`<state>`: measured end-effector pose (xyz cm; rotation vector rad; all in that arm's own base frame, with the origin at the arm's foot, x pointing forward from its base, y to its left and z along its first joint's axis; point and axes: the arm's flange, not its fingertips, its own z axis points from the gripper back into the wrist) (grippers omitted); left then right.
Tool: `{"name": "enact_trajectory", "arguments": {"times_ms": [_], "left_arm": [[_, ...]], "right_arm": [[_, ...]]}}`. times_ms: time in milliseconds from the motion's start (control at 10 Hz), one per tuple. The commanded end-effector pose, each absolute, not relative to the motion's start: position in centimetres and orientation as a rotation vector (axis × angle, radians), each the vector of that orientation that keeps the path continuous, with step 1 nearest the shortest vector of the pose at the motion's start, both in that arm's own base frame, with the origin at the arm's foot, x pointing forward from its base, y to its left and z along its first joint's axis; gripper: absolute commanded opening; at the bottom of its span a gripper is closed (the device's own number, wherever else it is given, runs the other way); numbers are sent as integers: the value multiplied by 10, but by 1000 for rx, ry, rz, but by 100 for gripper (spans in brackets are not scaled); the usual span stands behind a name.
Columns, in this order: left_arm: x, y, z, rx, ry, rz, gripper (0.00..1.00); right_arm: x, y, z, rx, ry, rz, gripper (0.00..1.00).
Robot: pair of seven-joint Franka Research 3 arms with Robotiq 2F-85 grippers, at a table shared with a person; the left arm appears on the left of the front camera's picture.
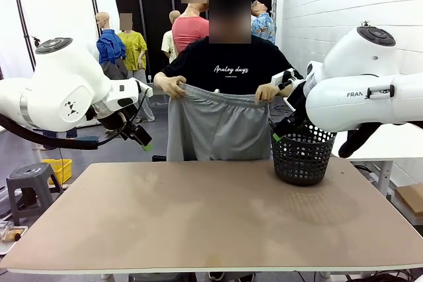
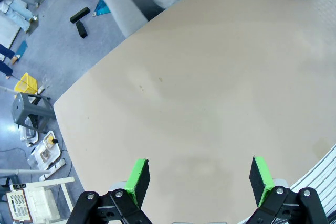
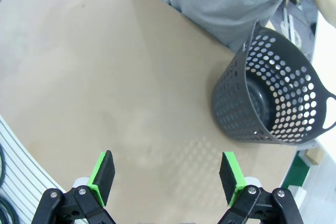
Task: Fold the training pants.
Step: Grab both ends of the Training pants handed by a person.
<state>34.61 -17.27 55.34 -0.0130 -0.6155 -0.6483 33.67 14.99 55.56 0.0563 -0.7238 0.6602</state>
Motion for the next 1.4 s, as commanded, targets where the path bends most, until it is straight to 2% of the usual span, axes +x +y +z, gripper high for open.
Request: {"name": "enact_trajectory", "arguments": {"times_ms": [0,1300], "left_arm": [[346,-171,553,-12,-614,-652,100],[346,-171,553,-12,-614,-652,100]], "right_arm": [[337,150,556,56,-724,661,100],[337,150,556,56,-724,661,100]]}}
